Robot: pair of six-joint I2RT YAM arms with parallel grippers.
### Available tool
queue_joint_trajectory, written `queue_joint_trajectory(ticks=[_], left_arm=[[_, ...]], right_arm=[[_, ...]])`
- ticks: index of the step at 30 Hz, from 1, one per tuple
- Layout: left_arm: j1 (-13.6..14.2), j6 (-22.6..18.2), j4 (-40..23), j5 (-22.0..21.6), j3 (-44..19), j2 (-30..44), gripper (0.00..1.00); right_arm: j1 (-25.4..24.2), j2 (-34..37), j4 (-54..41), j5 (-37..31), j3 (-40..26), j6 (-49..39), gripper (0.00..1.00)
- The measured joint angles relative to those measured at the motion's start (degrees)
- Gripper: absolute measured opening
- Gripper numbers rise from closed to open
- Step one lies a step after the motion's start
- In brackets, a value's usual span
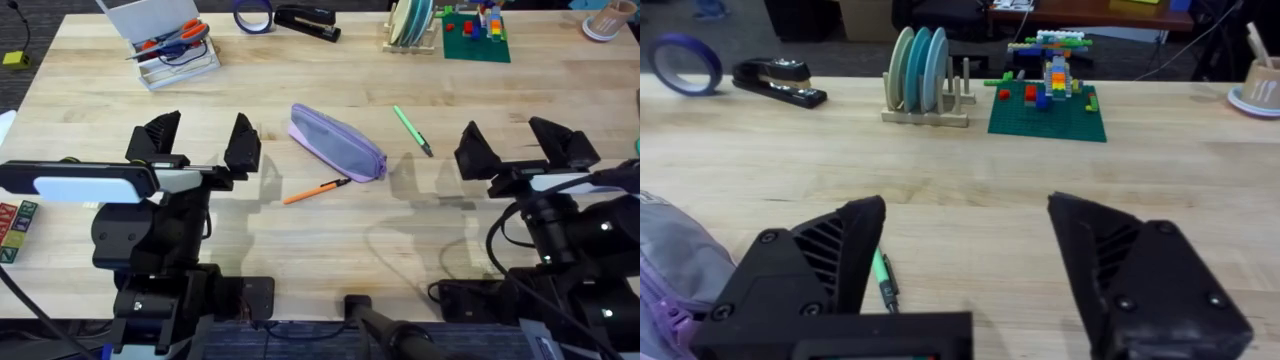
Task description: Unzip the bag, pick up the pens from the table one at a time and place them inside, then zip the bag closed.
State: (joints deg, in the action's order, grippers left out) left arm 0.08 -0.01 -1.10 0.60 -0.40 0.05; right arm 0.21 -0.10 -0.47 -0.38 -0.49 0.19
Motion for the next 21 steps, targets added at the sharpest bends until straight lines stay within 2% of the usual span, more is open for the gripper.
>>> queue_joint_trajectory(ticks=[21], left_arm=[[0.0, -0.2, -0.1, 0.0, 0.0, 0.0, 0.993]], right_arm=[[0.0, 0.1, -1.2, 0.0, -0.1, 0.0, 0.995]])
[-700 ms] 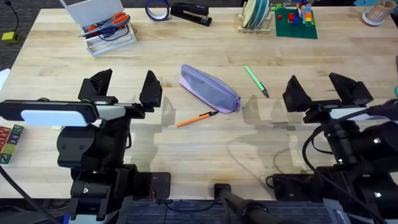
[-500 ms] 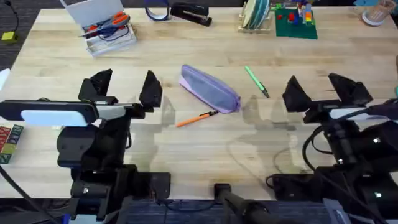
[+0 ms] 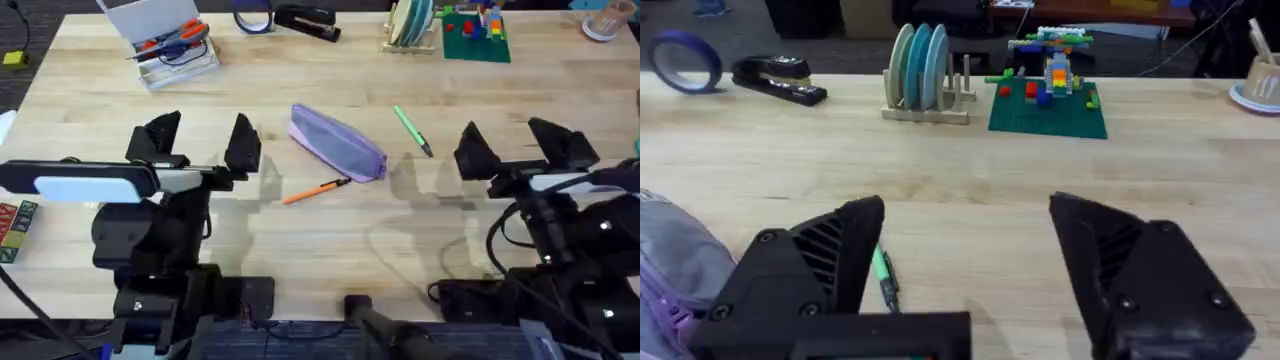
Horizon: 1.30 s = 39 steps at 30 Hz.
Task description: Unzip the bag, pick up the pens from the table one at a time and place them inside, then zip the bag closed.
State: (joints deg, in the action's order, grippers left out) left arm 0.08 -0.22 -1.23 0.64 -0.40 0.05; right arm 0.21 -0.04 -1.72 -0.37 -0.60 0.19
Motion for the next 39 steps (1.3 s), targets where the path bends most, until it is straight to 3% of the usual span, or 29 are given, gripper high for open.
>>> queue_joint_trajectory(ticks=[4, 12, 17, 24, 28, 34, 39], left_arm=[[0.0, 0.0, -0.8, 0.4, -0.4, 0.0, 0.993], [0.0, 0.0, -14.3, 0.7, -10.6, 2.1, 0.993], [0.0, 0.0, -19.2, 1.1, -17.8, 9.3, 0.993], [0.0, -0.2, -21.1, 4.0, -26.9, 22.6, 0.993], [0.0, -2.5, -23.5, 6.8, -32.6, 30.1, 0.993], [0.0, -7.0, -31.4, 9.5, -43.3, 41.1, 0.993], [0.0, -10.4, -35.4, 10.3, -51.0, 48.3, 0.993]], right_arm=[[0.0, 0.1, -2.8, -0.1, -1.1, 0.0, 0.996], [0.0, 7.8, -24.4, -0.4, -13.7, -1.1, 0.996], [0.0, 18.2, -29.5, -0.4, -25.6, -2.0, 0.996], [0.0, 34.4, -37.1, -0.4, -41.3, -2.2, 0.996], [0.0, 42.8, -41.5, -0.2, -49.2, -2.2, 0.996], [0.0, 51.6, -45.3, 1.2, -57.1, -2.3, 0.996], [0.0, 55.8, -45.9, 2.7, -59.7, -2.4, 0.995]])
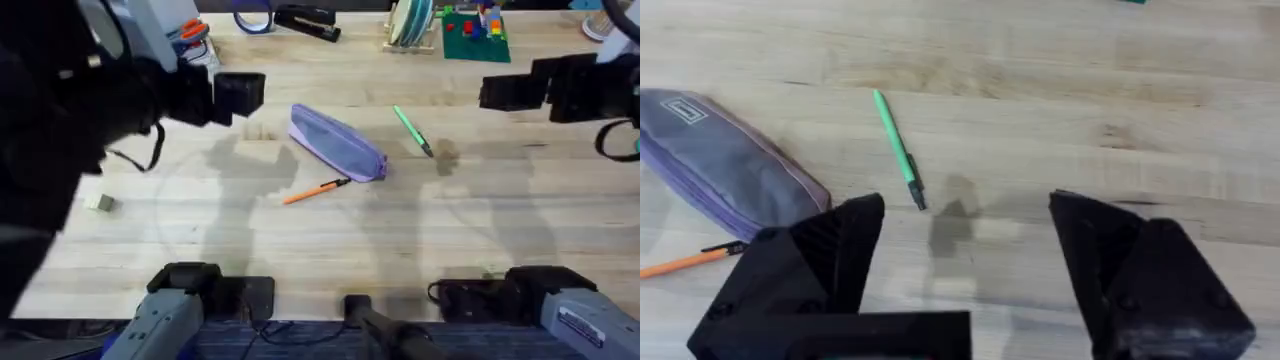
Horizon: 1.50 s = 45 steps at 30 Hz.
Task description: Unzip the bag, pick up the pens from the table one at a time and place them inside, then zip the bag closed.
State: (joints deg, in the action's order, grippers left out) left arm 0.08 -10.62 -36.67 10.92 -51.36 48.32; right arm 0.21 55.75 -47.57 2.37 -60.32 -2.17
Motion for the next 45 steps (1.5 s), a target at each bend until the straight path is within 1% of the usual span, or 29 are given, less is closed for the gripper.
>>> queue_joint_trajectory(ticks=[5, 12, 17, 20, 21, 22, 23, 29, 30, 32, 33, 34, 36, 38, 41, 45], left_arm=[[0.0, -1.4, -0.1, 0.0, -3.7, 4.3, 0.993], [0.0, -4.8, 0.0, 0.0, -3.9, 6.6, 0.993], [0.0, -5.8, -0.2, 0.1, -3.9, 6.7, 0.993], [0.0, -6.4, 2.5, 0.6, -3.9, 6.7, 0.993], [0.0, -7.6, 3.5, 1.0, -3.9, 6.7, 0.993], [0.0, -9.1, 3.8, 1.5, -3.9, 6.7, 0.993], [-0.1, -11.7, 3.5, 2.4, -3.9, 6.7, 0.993], [0.0, -30.9, -2.1, 10.4, -3.9, 6.7, 0.993], [0.0, -34.8, -3.4, 12.0, -3.9, 6.7, 0.992], [0.0, -41.5, -5.4, 14.9, -3.9, 6.7, 0.991], [0.0, -49.4, -6.8, 18.7, -3.9, 6.7, 0.992], [0.0, -51.7, -6.9, 20.0, -3.9, 6.7, 0.992], [0.0, -54.9, -6.9, 22.3, -3.9, 6.7, 0.992], [0.0, -57.0, -6.9, 24.5, -3.9, 6.7, 0.992], [0.0, -58.9, -6.8, 26.9, -3.9, 6.8, 0.993], [0.0, -60.0, -7.6, 27.5, -3.9, 7.7, 0.992]], right_arm=[[0.0, 0.9, -0.1, 0.7, -0.1, 0.0, 0.995], [0.0, 0.9, -0.2, 0.9, -0.1, 0.0, 0.996], [0.0, 0.9, -0.2, 0.9, -0.1, 0.0, 0.995], [0.0, 0.9, -0.1, 1.0, -0.1, 0.0, 0.995], [0.0, 0.9, -0.1, 1.0, -0.1, 0.0, 0.995], [0.0, 0.9, -0.1, 1.1, -0.1, 0.0, 0.997], [0.0, 0.9, -0.1, 1.1, -0.1, 0.0, 0.997], [0.0, 0.9, -0.1, 1.1, -0.1, 0.0, 0.996], [0.0, 0.9, -0.1, 1.1, -0.1, 0.0, 0.996], [0.0, 0.9, -0.1, 1.1, -0.1, 0.0, 0.996], [0.0, 0.9, -0.1, 1.1, -0.1, 0.0, 0.996], [0.0, 0.9, -0.1, 1.1, -0.1, 0.0, 0.996], [0.0, 0.9, -0.1, 1.1, -0.1, 0.0, 0.996], [0.0, 0.9, -0.1, 1.1, -0.1, 0.0, 0.996], [0.0, 0.9, -0.1, 1.1, -0.1, 0.0, 0.996], [0.0, 0.9, -0.1, 1.1, -0.1, 0.0, 0.996]])
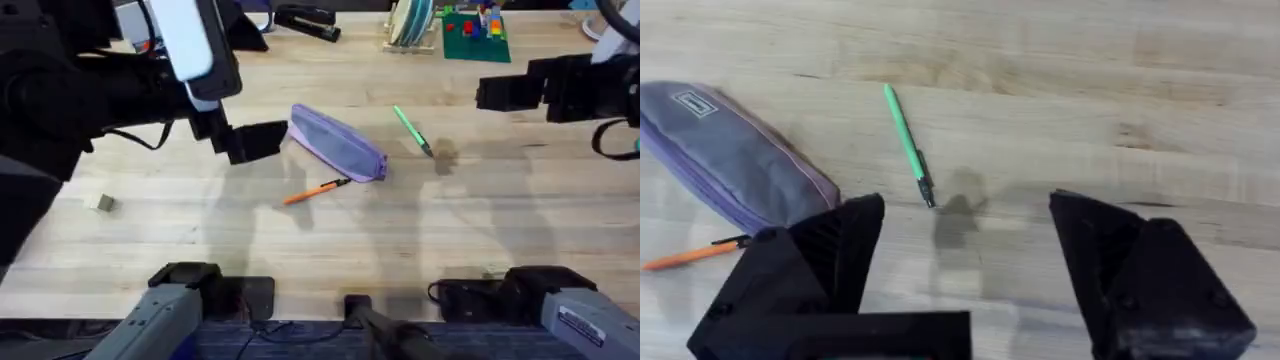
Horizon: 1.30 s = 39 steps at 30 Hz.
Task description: Unzip the bag, pick up the pens from the table one at a time and place them inside, then zip the bag closed.
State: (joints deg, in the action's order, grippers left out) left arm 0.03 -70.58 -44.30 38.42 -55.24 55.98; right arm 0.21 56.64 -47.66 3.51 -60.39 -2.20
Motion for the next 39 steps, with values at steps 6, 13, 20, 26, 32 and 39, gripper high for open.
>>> queue_joint_trajectory(ticks=[6, 13, 20, 26, 32, 39], left_arm=[[0.0, -0.6, -3.1, 0.0, 0.0, 0.3, 0.993], [0.0, -1.1, -2.4, -0.9, 0.0, 0.6, 0.993], [0.0, -4.7, 2.1, -2.9, 0.0, 6.9, 0.993], [0.0, -5.8, 8.3, -3.6, 0.0, 13.6, 0.993], [0.0, -6.0, 14.5, -3.3, 0.0, 19.8, 0.993], [-0.9, -6.0, 19.3, -3.0, 0.0, 24.6, 0.993]], right_arm=[[0.0, 0.0, 0.0, 0.0, 0.0, 0.0, 0.996], [0.0, 0.0, 0.0, 0.0, 0.0, 0.0, 0.996], [0.0, 0.0, 0.0, 0.0, 0.0, 0.0, 0.996], [0.0, 0.0, 0.0, 0.4, 0.0, 0.0, 0.996], [0.0, 0.0, 0.0, 0.4, 0.0, 0.0, 0.996], [0.0, 0.0, 0.0, 0.4, 0.0, 0.3, 0.996]])
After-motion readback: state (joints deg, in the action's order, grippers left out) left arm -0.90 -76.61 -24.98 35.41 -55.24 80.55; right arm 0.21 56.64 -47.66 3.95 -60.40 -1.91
